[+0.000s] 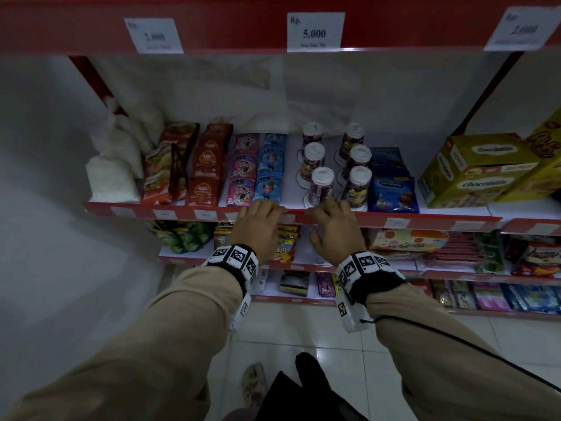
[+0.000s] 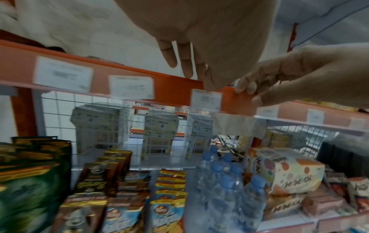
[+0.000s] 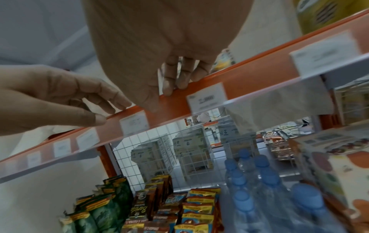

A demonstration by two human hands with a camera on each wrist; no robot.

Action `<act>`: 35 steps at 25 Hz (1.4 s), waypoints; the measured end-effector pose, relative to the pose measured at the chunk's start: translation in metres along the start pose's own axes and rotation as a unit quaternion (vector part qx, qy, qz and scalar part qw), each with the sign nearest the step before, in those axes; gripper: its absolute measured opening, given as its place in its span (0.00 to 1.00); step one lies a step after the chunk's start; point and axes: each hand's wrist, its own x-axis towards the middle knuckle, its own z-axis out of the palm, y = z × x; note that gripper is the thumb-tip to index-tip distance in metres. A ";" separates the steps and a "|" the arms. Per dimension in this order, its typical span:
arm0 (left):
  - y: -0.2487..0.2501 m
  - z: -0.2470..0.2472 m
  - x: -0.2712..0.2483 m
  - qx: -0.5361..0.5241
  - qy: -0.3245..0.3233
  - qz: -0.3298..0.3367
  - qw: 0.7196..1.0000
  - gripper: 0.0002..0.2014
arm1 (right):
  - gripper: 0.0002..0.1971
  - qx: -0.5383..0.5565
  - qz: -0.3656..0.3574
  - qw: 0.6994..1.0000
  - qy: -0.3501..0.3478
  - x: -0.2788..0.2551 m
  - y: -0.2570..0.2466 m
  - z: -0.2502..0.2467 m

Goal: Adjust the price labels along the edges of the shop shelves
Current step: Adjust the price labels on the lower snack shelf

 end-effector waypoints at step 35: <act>-0.043 0.010 -0.005 -0.020 -0.030 0.071 0.997 0.27 | 0.09 -0.025 0.062 0.997 0.028 0.025 -0.060 0.031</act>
